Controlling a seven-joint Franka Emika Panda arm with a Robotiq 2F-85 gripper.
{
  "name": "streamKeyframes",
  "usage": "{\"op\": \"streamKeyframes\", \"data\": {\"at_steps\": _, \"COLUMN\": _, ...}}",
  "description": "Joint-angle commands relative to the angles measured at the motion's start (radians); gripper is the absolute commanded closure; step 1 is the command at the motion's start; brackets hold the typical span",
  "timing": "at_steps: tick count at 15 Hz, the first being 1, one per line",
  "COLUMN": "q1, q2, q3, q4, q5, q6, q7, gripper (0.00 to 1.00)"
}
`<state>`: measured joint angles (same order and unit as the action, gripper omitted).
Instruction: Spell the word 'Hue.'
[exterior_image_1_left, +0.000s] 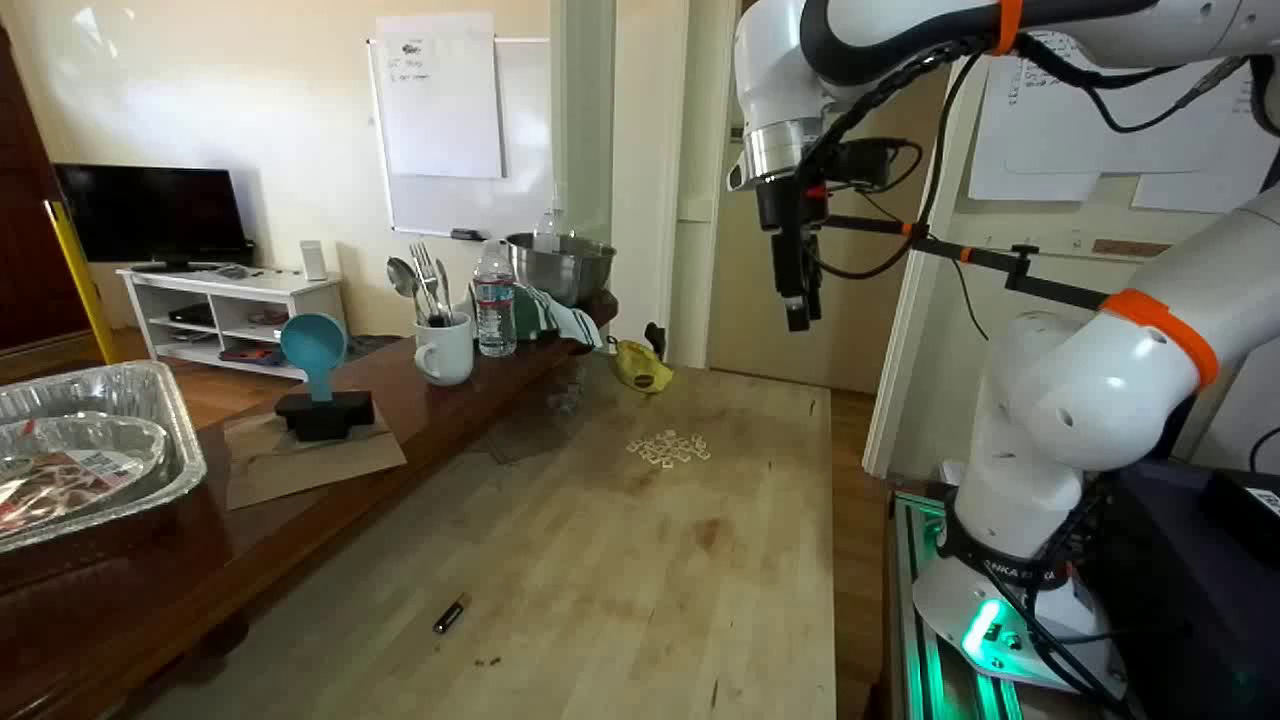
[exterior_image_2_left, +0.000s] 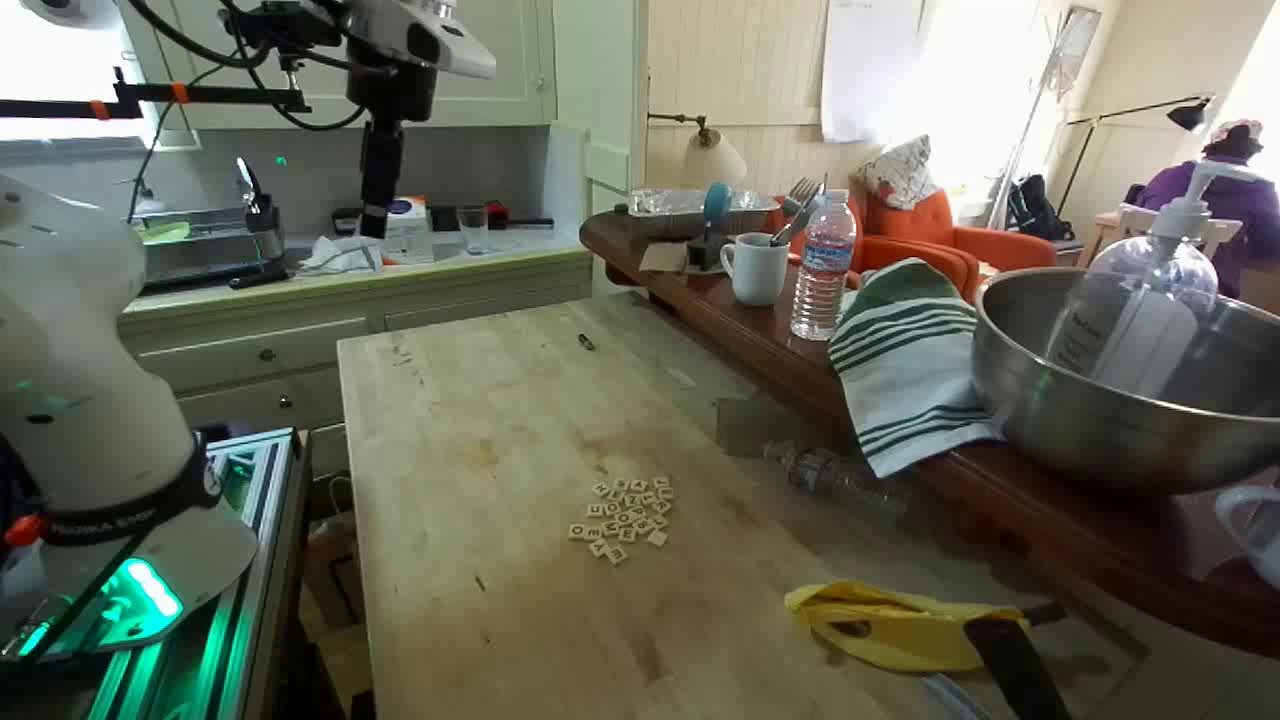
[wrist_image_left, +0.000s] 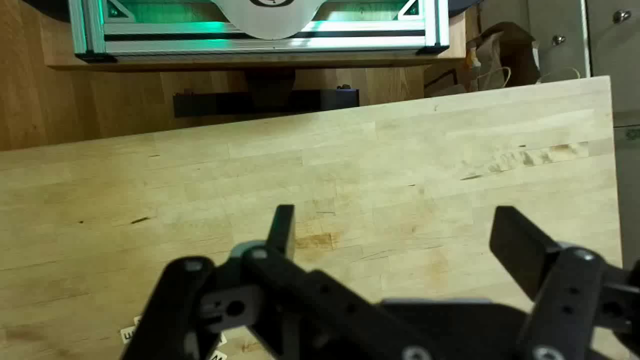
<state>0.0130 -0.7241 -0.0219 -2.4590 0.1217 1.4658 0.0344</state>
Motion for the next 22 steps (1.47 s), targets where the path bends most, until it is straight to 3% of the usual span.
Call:
{"op": "streamKeyframes", "data": {"at_steps": 1, "q1": -0.012, "q2": 0.001, "q3": 0.009, "q4": 0.002, "q5": 0.004, "q6": -0.002, "q7": -0.006, "gripper": 0.0}}
{"op": "streamKeyframes", "data": {"at_steps": 6, "q1": -0.012, "q2": 0.001, "q3": 0.009, "q4": 0.002, "q5": 0.004, "q6": -0.002, "q7": -0.006, "gripper": 0.0}}
{"op": "streamKeyframes", "data": {"at_steps": 11, "q1": -0.07, "q2": 0.103, "q3": -0.036, "q4": -0.056, "q5": -0.068, "q6": 0.04, "q7": -0.033, "gripper": 0.0}}
{"op": "streamKeyframes", "data": {"at_steps": 17, "q1": -0.038, "q2": 0.254, "q3": -0.081, "q4": -0.085, "q5": -0.236, "q6": 0.344, "q7": -0.326, "gripper": 0.0}}
{"op": "streamKeyframes", "data": {"at_steps": 22, "q1": 0.002, "q2": 0.382, "q3": -0.097, "q4": -0.07, "q5": -0.232, "q6": 0.447, "q7": -0.567, "gripper": 0.0}}
